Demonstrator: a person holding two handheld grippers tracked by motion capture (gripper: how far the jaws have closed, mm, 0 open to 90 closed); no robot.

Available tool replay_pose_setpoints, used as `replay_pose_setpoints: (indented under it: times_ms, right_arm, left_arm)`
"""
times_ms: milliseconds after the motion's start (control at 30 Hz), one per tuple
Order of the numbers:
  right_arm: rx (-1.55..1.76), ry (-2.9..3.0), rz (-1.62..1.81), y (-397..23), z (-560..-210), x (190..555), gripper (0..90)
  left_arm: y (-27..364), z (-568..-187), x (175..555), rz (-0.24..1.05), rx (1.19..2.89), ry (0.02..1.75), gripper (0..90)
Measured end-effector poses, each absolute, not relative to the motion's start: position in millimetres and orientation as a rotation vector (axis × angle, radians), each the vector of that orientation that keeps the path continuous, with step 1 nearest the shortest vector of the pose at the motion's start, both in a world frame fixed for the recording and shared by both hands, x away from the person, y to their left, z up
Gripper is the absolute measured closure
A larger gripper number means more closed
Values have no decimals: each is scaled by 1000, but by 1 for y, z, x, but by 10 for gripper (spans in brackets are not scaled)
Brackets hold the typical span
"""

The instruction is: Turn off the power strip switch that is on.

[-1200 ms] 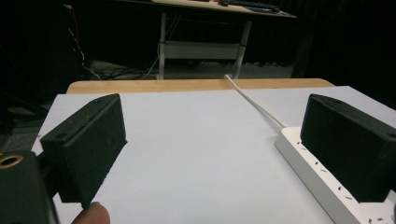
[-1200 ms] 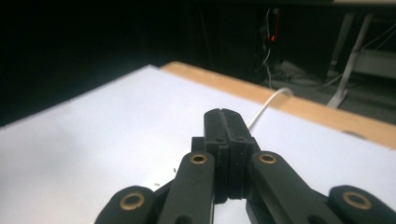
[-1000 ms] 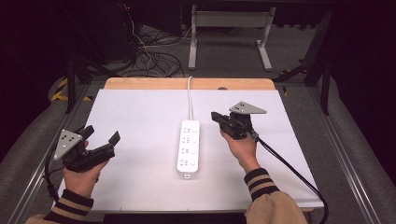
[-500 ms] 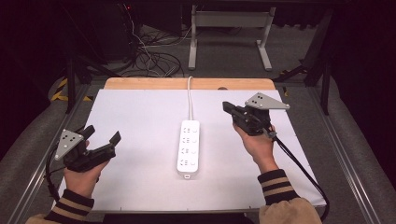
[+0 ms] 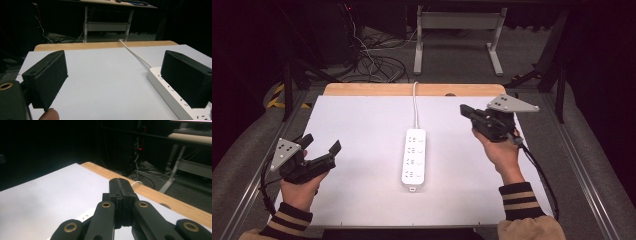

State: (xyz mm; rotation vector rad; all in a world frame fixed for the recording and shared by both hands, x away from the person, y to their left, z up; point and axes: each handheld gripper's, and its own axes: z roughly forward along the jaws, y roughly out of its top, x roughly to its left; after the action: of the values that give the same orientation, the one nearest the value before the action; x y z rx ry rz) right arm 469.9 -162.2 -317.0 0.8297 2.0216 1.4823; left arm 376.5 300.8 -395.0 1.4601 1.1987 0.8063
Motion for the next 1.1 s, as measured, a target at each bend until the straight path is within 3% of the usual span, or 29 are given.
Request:
replay_pose_setpoints:
  times_ms: [367,900,1100]
  right_arm:
    - [763,2224,1374,-77,-338,489,900]
    - [848,2469,1074,-40,-426,530,900]
    - [882,2477,1032,-39,-443,539,900]
  left_arm:
    - [303,-395,375,813,1458,1200,76]
    - [305,-395,371,827,1459,1204,76]
    - [308,-396,369,831,1460,1210,76]
